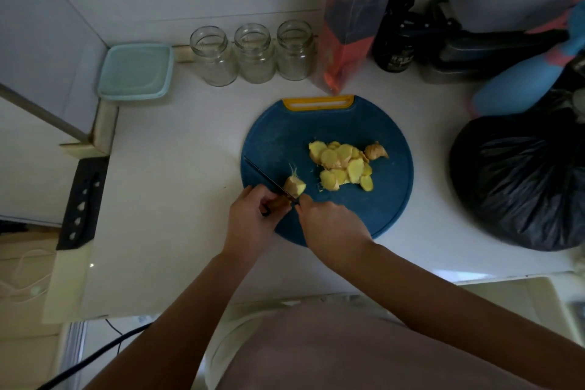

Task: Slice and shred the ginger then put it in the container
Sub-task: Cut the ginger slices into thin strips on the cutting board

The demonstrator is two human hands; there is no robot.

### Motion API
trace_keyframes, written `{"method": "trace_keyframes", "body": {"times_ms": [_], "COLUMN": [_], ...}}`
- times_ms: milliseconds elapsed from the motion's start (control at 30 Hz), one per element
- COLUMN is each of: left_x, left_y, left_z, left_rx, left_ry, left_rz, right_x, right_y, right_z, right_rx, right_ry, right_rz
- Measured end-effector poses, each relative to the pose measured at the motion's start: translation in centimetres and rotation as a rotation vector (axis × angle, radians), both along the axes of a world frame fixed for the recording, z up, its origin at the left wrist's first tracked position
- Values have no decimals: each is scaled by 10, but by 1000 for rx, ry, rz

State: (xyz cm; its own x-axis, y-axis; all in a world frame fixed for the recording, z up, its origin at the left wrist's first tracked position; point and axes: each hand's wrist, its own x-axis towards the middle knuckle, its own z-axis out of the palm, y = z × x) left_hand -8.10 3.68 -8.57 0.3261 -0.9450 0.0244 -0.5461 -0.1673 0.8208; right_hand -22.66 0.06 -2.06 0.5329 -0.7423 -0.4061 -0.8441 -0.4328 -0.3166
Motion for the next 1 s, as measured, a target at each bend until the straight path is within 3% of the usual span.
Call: {"method": "trace_keyframes", "body": {"times_ms": [400,733,1000], "left_x": [-1,3,-3], "left_y": [1,0,10], "left_z": [-4,4,11], "left_rx": [15,22,102], "left_ry": [-7,-42,-11], "left_rz": [15,-91,-55], "right_x": [12,26,38], "right_y": [-5,-16,-24], "right_z": [-10,-8,-16], "right_rx": [62,121,55], "right_ry": [22,15,-50], "right_rz": [11,-7,18]}}
